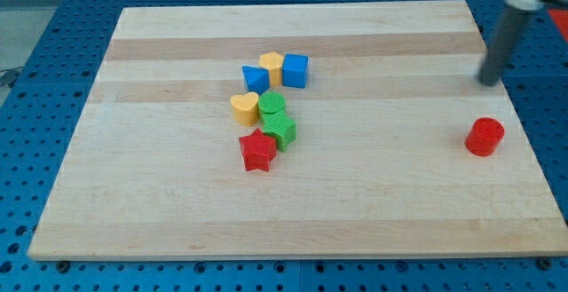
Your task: Move the blue cube into the yellow hexagon
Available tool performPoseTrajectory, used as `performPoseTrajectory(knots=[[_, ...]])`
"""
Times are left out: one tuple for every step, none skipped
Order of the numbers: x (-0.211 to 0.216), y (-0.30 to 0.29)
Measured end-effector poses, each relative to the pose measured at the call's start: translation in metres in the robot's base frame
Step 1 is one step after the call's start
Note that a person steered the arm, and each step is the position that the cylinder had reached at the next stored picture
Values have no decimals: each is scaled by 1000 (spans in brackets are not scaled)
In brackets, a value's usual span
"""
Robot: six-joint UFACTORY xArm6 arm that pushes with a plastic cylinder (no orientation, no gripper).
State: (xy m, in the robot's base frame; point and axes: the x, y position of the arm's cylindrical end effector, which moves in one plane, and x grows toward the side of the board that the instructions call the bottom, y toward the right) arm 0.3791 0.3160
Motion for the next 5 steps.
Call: performPoseTrajectory(knots=[[4, 28], [88, 5], [125, -8], [125, -9], [125, -43]])
